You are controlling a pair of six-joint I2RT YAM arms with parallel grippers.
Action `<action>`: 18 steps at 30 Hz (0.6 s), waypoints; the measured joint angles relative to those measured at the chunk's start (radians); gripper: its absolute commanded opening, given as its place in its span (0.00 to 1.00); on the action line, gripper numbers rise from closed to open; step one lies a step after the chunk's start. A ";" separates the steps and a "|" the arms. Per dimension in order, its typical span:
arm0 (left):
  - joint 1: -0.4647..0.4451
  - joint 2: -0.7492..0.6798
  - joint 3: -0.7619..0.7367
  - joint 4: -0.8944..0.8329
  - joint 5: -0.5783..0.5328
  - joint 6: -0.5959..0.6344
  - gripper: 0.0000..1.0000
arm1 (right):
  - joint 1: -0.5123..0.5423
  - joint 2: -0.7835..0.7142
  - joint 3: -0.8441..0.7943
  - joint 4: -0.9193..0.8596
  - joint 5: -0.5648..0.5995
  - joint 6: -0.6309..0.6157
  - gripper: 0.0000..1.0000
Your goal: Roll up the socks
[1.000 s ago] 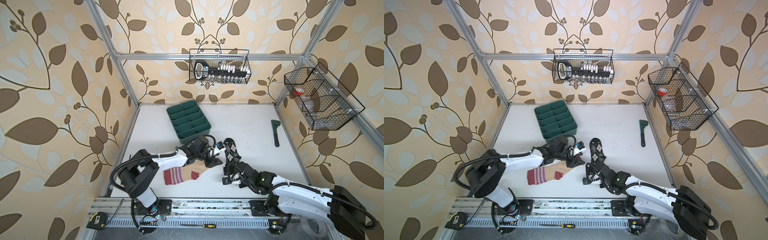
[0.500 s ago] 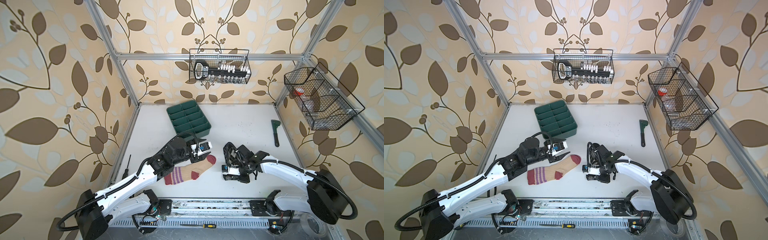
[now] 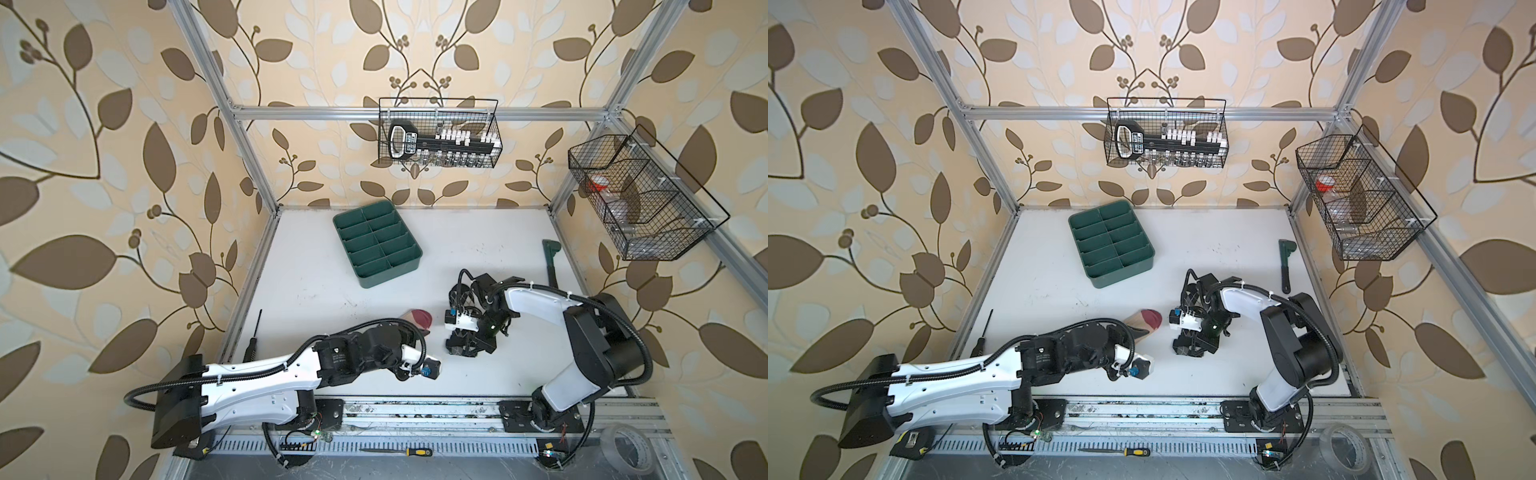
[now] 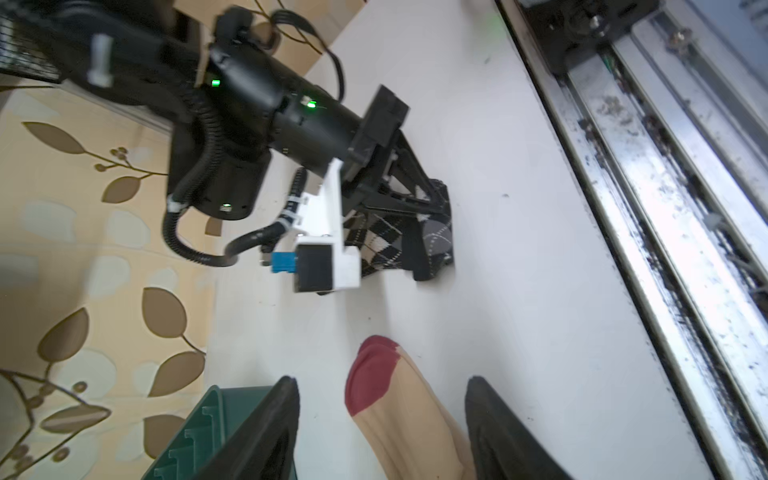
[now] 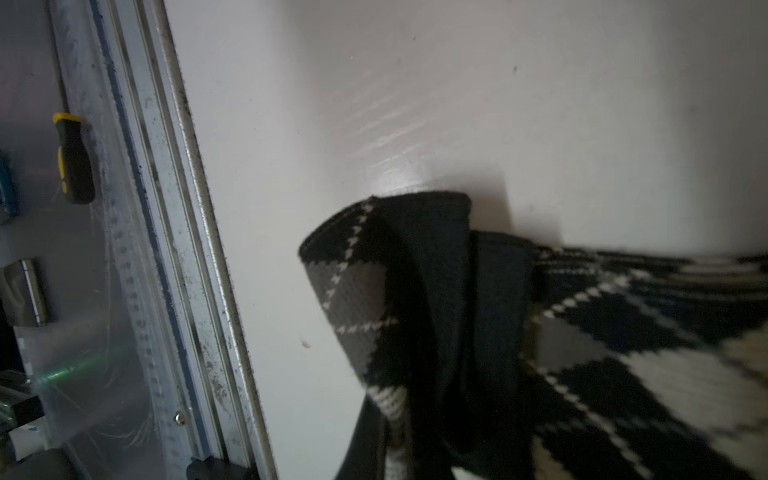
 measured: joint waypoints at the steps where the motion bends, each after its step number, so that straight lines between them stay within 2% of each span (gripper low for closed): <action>1: -0.014 0.026 -0.007 0.017 -0.013 0.009 0.66 | -0.004 0.009 0.005 -0.007 -0.007 -0.003 0.00; 8: -0.048 0.248 -0.009 0.213 -0.093 0.020 0.62 | -0.032 0.012 0.006 -0.015 -0.030 -0.013 0.00; 14: -0.047 0.403 0.031 0.327 -0.078 -0.068 0.60 | -0.032 0.002 0.006 -0.009 -0.031 -0.014 0.00; 18: -0.047 0.492 0.040 0.423 -0.082 -0.076 0.58 | -0.032 0.002 0.006 0.000 -0.034 -0.014 0.00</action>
